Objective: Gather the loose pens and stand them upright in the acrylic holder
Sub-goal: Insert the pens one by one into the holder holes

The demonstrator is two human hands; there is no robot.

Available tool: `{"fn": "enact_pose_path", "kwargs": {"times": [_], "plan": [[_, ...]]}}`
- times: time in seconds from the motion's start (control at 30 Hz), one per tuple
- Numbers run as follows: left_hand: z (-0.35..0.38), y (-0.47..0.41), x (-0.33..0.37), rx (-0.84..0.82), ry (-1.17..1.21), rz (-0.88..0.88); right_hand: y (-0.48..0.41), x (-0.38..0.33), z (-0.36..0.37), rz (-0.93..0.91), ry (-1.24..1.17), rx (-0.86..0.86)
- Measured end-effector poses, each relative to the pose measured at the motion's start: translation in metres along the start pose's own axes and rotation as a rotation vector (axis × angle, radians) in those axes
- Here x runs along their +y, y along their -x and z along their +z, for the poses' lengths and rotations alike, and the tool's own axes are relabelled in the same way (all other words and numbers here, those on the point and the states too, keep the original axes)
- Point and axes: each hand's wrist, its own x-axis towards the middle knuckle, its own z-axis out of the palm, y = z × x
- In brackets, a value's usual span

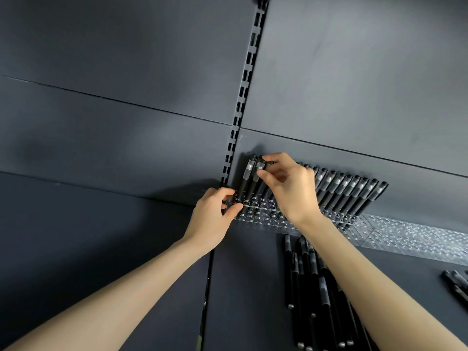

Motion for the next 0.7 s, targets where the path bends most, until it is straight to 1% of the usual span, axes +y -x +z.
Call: {"fn": "enact_pose_path", "kwargs": {"times": [0.2,0.3,0.4,0.5,0.6,0.7], "plan": [[-0.003,0.004,0.004,-0.048,-0.121,-0.002,0.007,0.000,-0.005,0.029,-0.006,0.022],[-0.001,0.009,0.010,-0.019,-0.182,-0.042,0.018,0.002,-0.012,0.054,0.008,0.029],[-0.001,0.015,0.020,0.030,-0.302,-0.050,0.035,0.007,-0.024,0.085,0.017,0.010],[0.000,0.025,0.034,0.018,-0.360,-0.040,0.054,0.016,-0.043,0.104,0.072,-0.044],[0.007,0.043,0.053,-0.018,-0.354,-0.013,0.071,0.028,-0.064,0.106,0.093,-0.125],[0.019,0.066,0.075,-0.107,-0.332,-0.020,0.087,0.046,-0.083,0.092,0.106,-0.237]]}}
